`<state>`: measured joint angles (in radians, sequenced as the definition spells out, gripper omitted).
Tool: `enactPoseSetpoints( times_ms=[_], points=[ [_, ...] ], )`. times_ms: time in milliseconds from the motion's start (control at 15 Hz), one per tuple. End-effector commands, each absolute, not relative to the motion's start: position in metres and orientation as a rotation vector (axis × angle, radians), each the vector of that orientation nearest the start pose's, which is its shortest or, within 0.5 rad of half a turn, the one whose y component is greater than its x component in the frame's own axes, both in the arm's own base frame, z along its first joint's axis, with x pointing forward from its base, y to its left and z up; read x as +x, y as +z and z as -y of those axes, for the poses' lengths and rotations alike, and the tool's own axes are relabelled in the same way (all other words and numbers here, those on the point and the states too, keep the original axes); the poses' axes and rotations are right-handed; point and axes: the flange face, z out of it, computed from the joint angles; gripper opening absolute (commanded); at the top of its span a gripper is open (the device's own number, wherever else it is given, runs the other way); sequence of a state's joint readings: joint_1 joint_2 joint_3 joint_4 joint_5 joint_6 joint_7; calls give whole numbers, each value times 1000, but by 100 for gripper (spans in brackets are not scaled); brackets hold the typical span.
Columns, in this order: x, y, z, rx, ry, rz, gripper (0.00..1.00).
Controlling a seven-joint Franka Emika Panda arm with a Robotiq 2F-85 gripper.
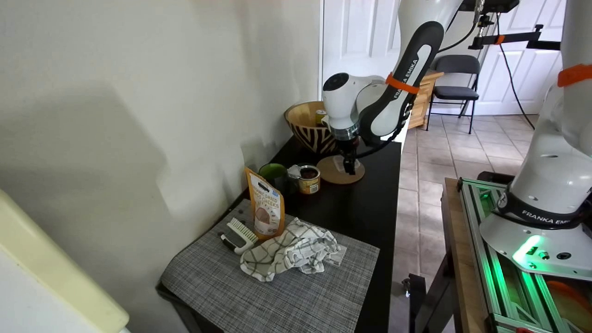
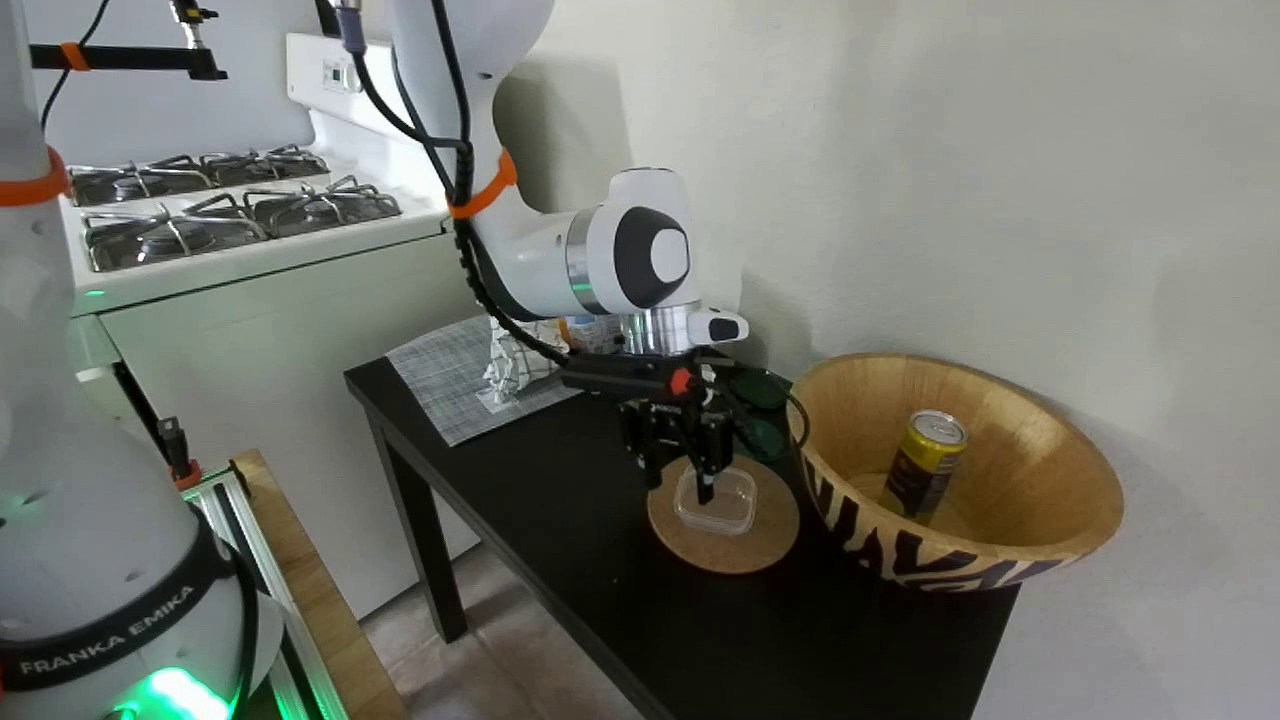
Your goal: Put the lunchbox in the wooden bowl
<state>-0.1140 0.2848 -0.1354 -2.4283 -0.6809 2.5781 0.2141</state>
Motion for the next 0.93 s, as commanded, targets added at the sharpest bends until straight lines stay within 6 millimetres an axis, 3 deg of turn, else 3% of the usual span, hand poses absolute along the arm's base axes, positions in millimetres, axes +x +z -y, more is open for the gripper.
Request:
enactPoseSetpoints(
  times_ms=[0, 267, 400, 667, 867],
  points=[
    [467, 170, 114, -3466, 223, 352, 45],
    [470, 176, 109, -3454, 202, 447, 13],
    [465, 187, 95, -3439, 198, 518, 0],
    [452, 215, 69, -3396, 164, 628, 2],
    [433, 262, 57, -3382, -25, 713, 2]
  ],
)
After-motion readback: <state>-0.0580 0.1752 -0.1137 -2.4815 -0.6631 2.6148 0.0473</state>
